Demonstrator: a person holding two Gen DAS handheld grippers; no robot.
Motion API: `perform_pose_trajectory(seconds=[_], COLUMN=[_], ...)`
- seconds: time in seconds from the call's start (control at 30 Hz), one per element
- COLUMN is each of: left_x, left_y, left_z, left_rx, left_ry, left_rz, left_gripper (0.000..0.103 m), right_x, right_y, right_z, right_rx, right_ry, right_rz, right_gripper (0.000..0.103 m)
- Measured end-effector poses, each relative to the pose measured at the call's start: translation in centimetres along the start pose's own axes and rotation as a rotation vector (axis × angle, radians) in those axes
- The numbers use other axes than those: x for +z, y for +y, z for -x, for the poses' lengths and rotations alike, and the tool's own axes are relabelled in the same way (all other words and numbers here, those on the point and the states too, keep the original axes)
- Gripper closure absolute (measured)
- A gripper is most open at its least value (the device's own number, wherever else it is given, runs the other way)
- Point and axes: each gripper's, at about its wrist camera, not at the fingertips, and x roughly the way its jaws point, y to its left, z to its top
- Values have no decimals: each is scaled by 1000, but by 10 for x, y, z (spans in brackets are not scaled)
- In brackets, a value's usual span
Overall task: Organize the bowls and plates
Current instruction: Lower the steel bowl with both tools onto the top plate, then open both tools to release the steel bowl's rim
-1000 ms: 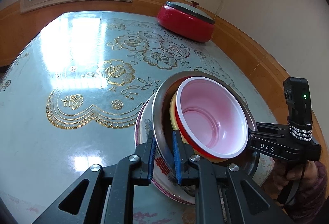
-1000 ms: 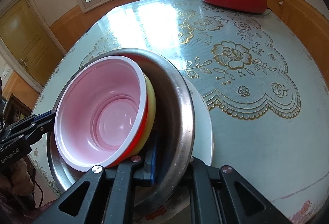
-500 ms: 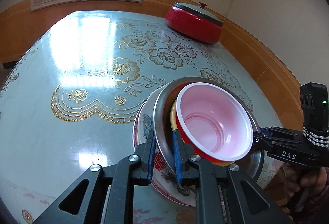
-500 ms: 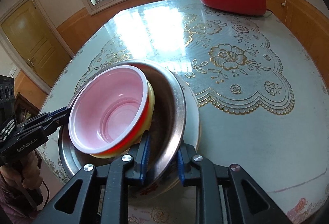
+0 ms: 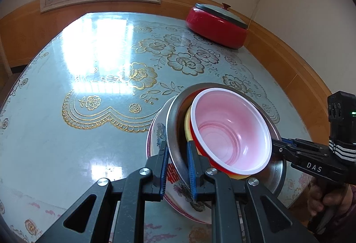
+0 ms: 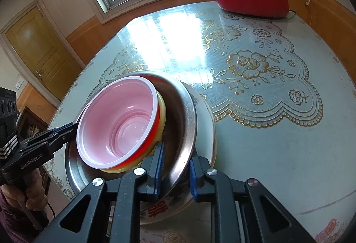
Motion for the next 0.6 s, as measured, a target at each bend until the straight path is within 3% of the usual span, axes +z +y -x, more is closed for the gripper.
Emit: perform_pose_trajectory(seconds=[0.3, 0.43, 0.5, 0.6], left_x=[-5, -7, -9, -11], left_y=[2, 4, 2, 3], left_z=[3, 9, 14, 23], left_rx=[-19, -27, -34, -44], left_ry=[-1, -12, -28, -47], left_rz=[55, 80, 83, 101], left_gripper=[85, 84, 77, 74], right_x=[-3, -9, -13, -22], right_y=[-9, -20, -27, -35], right_z=[4, 22, 36, 51], right_rx=[69, 134, 173, 195], right_ry=[-1, -58, -98, -112], right_rz=[-31, -63, -76, -68], right_gripper=[80, 74, 74, 74])
